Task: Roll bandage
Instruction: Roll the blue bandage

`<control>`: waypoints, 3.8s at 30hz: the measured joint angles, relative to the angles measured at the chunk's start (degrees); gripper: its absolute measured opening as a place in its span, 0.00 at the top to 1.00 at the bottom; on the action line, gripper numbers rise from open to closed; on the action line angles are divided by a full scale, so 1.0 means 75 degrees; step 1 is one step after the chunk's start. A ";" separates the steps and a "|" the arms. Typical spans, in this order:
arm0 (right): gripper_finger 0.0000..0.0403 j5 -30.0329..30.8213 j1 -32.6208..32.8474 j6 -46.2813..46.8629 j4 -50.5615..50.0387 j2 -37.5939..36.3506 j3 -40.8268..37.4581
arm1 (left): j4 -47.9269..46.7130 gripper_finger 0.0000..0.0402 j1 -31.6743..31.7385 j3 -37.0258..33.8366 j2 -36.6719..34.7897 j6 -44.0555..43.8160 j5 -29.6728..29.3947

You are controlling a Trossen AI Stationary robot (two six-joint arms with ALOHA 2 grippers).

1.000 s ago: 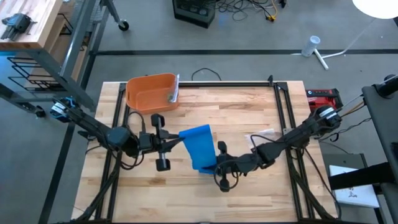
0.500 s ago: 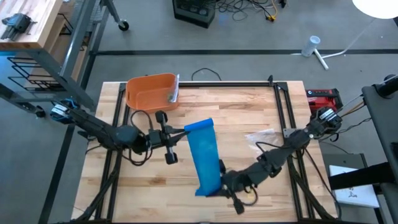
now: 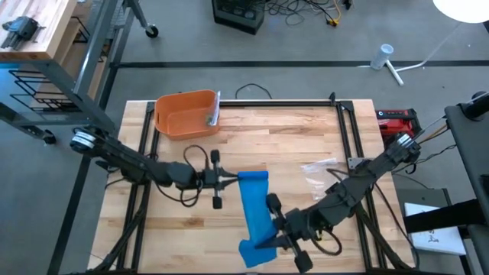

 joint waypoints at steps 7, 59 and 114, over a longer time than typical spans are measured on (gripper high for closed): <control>1.00 0.0522 -0.0201 -0.0004 -0.0998 -0.0123 0.1198 | -0.0035 1.00 -0.0401 0.0241 0.0514 0.0003 0.0467; 0.57 -0.1941 -0.1908 0.0416 -0.6341 0.0554 -0.0153 | -0.4947 1.00 -0.3430 0.3750 0.1256 0.1207 0.1476; 0.51 -0.2858 -0.2073 -0.0340 -0.6118 0.1058 0.0695 | -1.2031 1.00 -0.0778 0.2507 -0.3315 -0.6037 0.3061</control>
